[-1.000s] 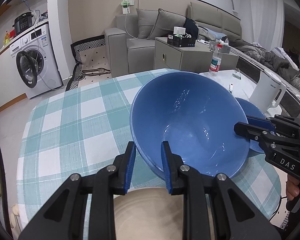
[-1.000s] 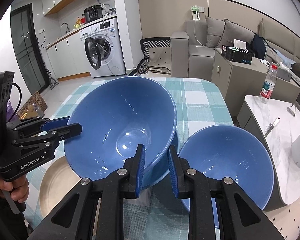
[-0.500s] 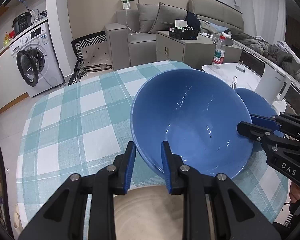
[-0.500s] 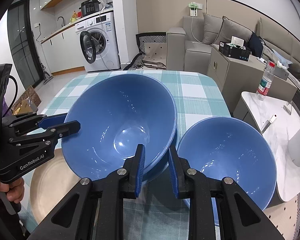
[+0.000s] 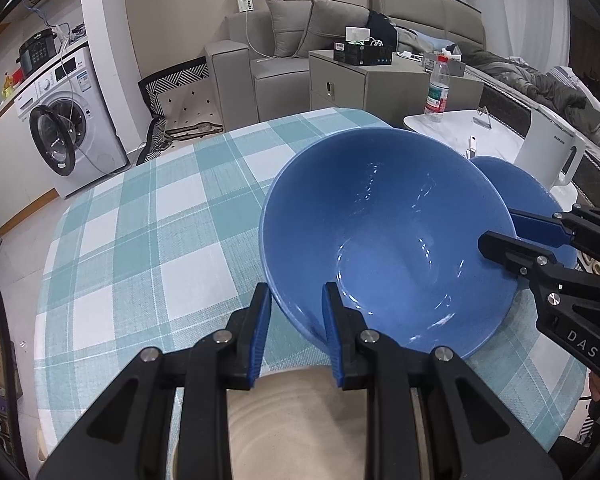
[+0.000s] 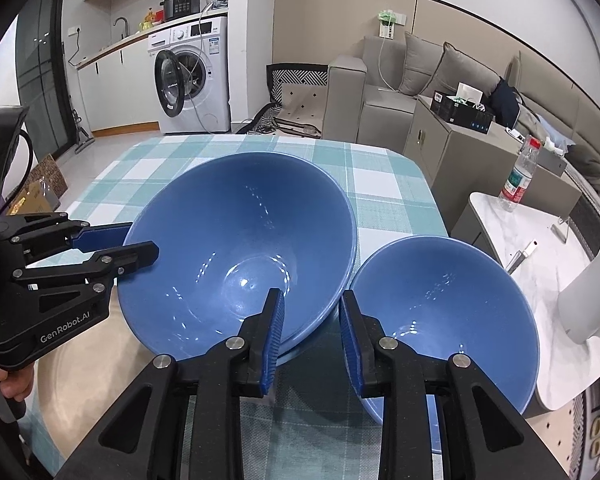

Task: Organize plates and bowls
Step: 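Open both grippers to release the blue bowl rim, then withdraw both grippers and move them to the rim of another blue bowl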

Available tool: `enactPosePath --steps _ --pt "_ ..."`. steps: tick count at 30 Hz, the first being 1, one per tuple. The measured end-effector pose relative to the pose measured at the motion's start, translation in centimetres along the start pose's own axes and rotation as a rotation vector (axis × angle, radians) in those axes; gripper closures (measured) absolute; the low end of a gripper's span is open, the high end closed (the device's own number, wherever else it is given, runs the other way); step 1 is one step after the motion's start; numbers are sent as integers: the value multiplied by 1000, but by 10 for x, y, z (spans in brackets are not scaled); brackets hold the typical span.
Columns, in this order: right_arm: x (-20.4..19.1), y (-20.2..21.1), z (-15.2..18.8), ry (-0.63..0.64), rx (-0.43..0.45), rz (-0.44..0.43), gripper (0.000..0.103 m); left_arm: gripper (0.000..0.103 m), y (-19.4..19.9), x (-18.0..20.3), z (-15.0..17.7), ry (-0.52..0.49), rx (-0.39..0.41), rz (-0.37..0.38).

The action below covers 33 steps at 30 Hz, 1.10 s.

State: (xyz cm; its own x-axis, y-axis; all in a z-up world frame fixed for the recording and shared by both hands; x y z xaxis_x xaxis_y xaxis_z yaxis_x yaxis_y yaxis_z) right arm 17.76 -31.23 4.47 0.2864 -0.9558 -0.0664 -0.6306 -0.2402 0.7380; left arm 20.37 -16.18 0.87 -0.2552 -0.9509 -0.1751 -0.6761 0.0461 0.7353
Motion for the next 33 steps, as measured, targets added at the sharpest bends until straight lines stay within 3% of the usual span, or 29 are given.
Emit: enactPosePath --steps 17,21,26,28,33 --pt "-5 -1 4 20 -12 -13 66 75 -3 2 7 -21 -15 -2" --pt "-5 3 3 23 8 -33 55 64 0 3 7 -16 -7 26" --pt "-4 9 4 5 29 -39 50 58 3 3 7 -15 -2 33" --pt "-3 12 5 -6 37 -44 42 52 3 3 7 -11 -2 34" --pt "0 17 7 -35 62 -59 23 51 3 0 8 11 -13 48"
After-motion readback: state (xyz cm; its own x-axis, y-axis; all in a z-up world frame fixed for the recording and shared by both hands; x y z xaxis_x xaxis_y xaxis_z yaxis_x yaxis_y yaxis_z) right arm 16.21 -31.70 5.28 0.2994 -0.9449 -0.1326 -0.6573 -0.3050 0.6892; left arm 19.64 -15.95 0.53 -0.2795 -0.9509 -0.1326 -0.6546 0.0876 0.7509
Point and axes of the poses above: each gripper's, at about its wrist camera, not at the fingertips, and y roughly against the way its jaws point, x to its right, z to its underside, the point moved 4 cm from there along -y, roughly the way its jaws point, and after that the axes turned 12 degrees about -z, right-handed, at the moved point
